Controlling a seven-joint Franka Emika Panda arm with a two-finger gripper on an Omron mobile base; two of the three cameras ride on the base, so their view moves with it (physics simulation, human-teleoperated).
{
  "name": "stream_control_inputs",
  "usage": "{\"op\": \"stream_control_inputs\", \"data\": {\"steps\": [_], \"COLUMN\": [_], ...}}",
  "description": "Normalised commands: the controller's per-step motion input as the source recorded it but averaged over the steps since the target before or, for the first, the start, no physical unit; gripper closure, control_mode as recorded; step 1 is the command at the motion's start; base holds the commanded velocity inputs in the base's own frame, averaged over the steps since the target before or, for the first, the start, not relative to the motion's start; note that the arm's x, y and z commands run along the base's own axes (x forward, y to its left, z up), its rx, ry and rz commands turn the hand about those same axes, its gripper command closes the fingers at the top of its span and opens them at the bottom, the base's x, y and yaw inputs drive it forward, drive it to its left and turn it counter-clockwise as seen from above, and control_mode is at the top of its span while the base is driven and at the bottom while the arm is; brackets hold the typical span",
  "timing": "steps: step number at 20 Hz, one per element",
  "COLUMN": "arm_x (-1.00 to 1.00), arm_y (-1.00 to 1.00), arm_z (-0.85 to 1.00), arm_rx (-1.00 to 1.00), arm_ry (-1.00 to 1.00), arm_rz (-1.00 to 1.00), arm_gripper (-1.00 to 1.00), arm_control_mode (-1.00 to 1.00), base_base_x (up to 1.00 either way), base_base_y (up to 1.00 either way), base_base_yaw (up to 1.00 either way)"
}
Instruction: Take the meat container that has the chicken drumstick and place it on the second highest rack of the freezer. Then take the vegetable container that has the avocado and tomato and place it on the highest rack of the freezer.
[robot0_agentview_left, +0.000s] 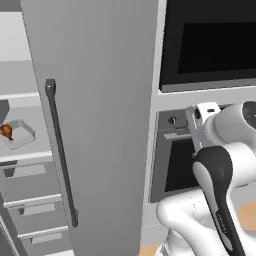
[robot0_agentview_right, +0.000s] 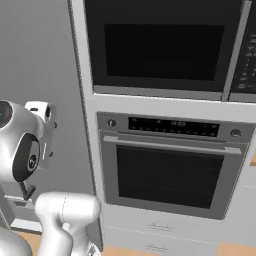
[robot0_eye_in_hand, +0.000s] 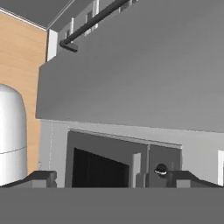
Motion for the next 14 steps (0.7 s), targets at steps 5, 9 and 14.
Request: {"op": "stream_control_inputs", "data": {"steps": [5,9,14], "arm_x": [0.0,0.0,0.0], "arm_y": [0.0,0.0,0.0], "arm_z": [0.0,0.0,0.0], "arm_rx": [0.0,0.0,0.0], "arm_ry": [0.0,0.0,0.0], "arm_rz": [0.0,0.0,0.0], "arm_gripper": [-1.0,-1.0,-1.0], "arm_control_mode": [1.0,1.0,1.0], "base_base_x": [0.0,0.0,0.0], "base_base_y": [-1.0,-1.0,-1.0], "base_base_yaw": [0.0,0.0,0.0]}}
